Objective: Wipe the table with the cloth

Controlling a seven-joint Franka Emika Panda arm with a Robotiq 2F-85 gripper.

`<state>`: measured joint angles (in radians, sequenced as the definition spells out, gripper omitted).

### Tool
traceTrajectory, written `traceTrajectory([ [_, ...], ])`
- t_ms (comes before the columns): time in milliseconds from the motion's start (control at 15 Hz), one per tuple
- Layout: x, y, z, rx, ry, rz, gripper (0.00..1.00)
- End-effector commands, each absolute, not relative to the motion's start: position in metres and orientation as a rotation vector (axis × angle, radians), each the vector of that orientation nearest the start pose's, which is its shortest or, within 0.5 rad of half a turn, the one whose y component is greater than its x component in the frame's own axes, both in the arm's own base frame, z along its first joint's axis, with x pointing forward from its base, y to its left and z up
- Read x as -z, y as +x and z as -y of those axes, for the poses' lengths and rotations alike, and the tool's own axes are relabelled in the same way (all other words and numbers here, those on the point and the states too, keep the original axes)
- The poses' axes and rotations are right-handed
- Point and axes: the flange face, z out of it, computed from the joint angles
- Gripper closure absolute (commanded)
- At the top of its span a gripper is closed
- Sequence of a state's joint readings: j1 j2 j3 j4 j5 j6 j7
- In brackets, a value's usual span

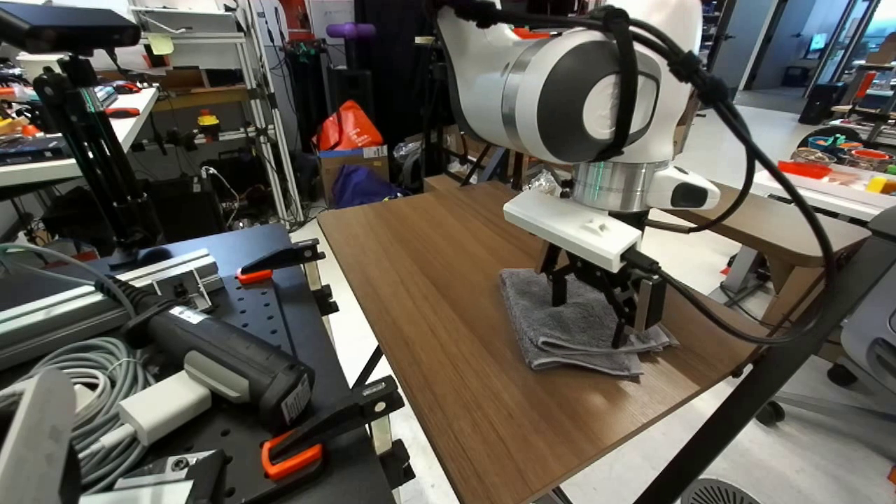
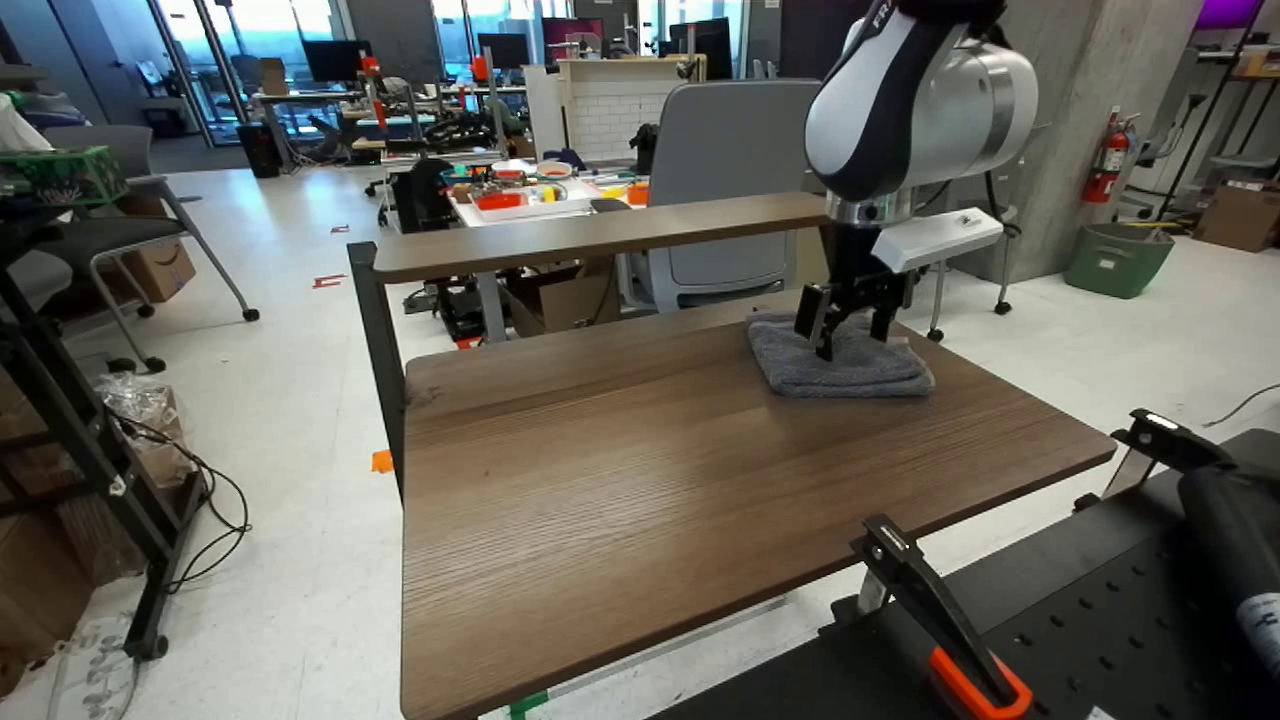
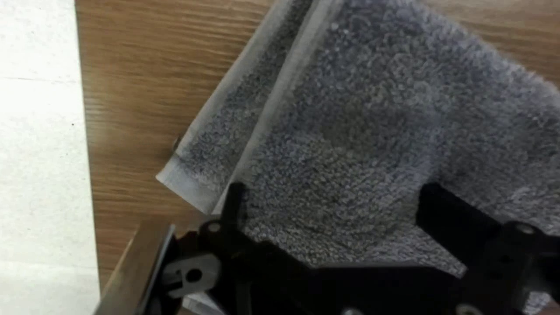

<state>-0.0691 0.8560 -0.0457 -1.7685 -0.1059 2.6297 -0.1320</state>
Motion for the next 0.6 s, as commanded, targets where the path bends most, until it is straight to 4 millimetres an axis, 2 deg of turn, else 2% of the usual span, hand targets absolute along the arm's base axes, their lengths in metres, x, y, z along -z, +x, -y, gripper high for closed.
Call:
traceTrajectory([
  [0,-0.057,0.649,0.037,-0.035,-3.199,0.318,0.00],
  [333,-0.045,0.649,-0.024,-0.064,-3.151,0.529,0.00],
  [533,-0.039,0.650,-0.069,-0.085,-3.119,0.658,0.00],
])
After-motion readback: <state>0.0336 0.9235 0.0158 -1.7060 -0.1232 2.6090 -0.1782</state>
